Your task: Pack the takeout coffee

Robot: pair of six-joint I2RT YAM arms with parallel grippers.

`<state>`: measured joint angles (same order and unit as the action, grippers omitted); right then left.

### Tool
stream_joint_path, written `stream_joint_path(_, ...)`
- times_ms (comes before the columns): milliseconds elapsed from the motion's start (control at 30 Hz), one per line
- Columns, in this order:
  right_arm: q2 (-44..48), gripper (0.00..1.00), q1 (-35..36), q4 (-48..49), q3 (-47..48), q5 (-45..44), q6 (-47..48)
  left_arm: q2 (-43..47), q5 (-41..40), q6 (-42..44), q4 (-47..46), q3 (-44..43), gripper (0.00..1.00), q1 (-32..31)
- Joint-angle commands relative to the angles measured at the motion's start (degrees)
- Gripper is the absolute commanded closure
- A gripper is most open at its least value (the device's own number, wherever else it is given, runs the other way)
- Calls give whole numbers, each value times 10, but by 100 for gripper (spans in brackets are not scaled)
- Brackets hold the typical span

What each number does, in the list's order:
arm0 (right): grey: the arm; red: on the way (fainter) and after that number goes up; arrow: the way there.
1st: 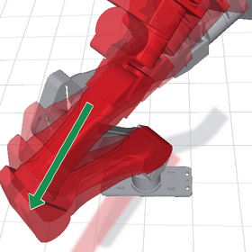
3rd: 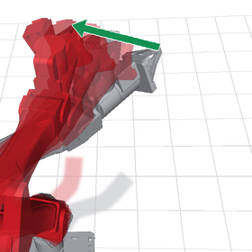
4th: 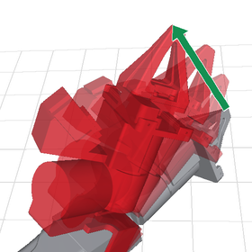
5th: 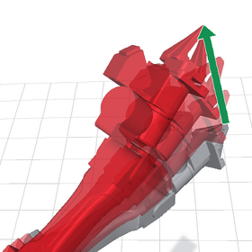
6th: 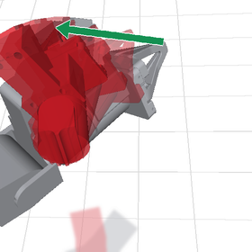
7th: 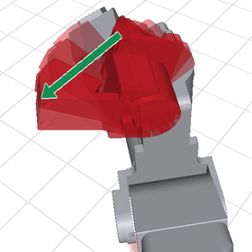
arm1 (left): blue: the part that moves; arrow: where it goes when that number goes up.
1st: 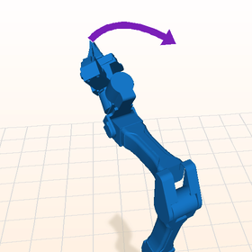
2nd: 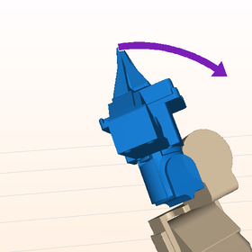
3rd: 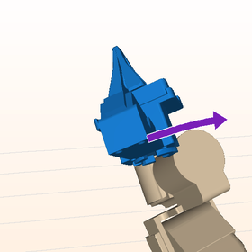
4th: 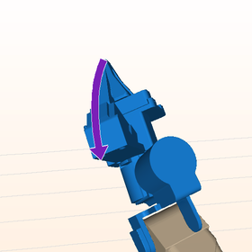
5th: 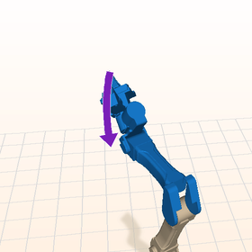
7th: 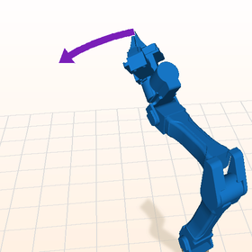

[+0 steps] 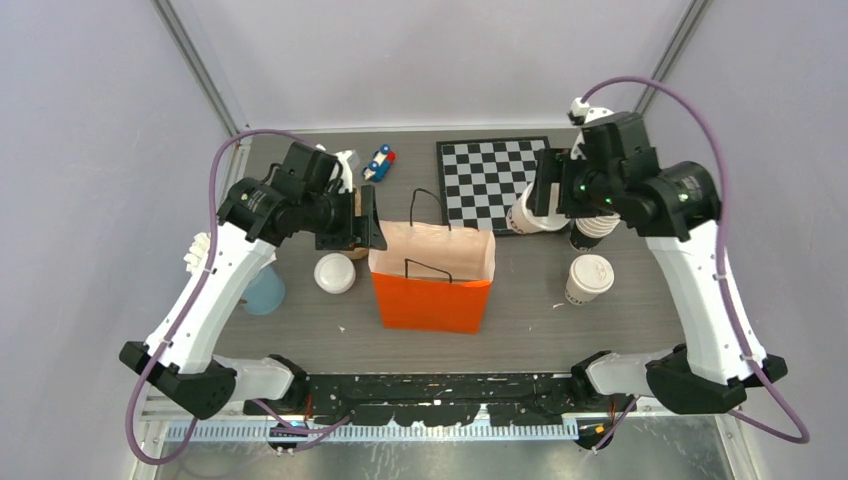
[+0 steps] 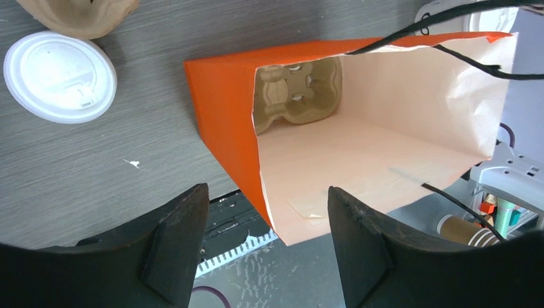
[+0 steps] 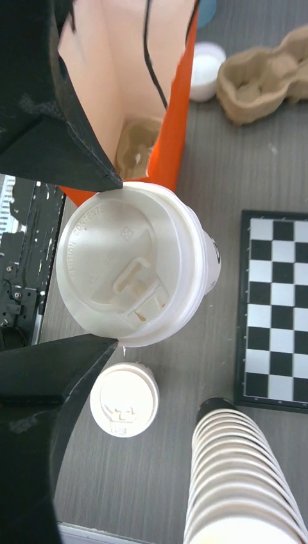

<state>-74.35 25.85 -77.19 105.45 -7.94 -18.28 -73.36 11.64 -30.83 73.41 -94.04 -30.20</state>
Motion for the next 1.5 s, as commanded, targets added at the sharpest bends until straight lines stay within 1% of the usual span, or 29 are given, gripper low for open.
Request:
stream_joint_path(0,-1,35,4,-77,112,13,-2,-10,-6,18,-54,23,32,4)
stream_joint_path(67,-6,35,5,-91,150,17,-1,-25,-10,22,-52,13,36,4)
stream_joint_path(133,2,35,5,-84,160,36,6,-39,-13,21,-49,2,41,4)
stream_joint_path(200,19,36,5,-58,143,68,12,-50,-11,22,-44,-14,48,3)
stream_joint_path(267,39,37,5,-28,110,123,13,-57,-9,23,-43,-24,59,2)
stream_joint_path(333,57,38,6,1,85,159,12,-54,1,23,-54,-21,69,2)
stream_joint_path(433,93,38,14,51,42,197,3,-53,30,15,-80,-6,81,0)
stream_joint_path(500,118,38,18,84,14,217,-7,-55,48,7,-100,0,87,-5)
stream_joint_path(667,153,38,19,116,-20,231,-19,-68,94,-16,-142,5,92,-22)
stream_joint_path(800,165,38,19,126,-41,250,-21,-87,119,-47,-159,-3,94,-33)
stream_joint_path(967,174,38,20,119,-73,284,-13,-101,115,-86,-165,-16,92,-50)
stream_joint_path(1000,177,38,20,116,-82,287,-7,-101,112,-89,-166,-16,89,-53)
stream_joint_path(1100,185,38,20,106,-105,287,15,-97,97,-95,-152,-16,78,-55)
stream_joint_path(1167,187,38,20,101,-117,282,30,-95,84,-95,-136,-19,67,-55)
stream_joint_path(1233,188,38,21,97,-131,280,48,-94,69,-92,-114,-30,59,-55)
stream_joint_path(1300,188,38,26,101,-142,270,60,-93,58,-85,-98,-40,54,-56)
stream_joint_path(1367,182,38,35,106,-148,261,70,-95,53,-78,-85,-51,51,-55)
stream_joint_path(1467,162,39,78,117,-145,225,78,-98,47,-73,-70,-67,51,-55)
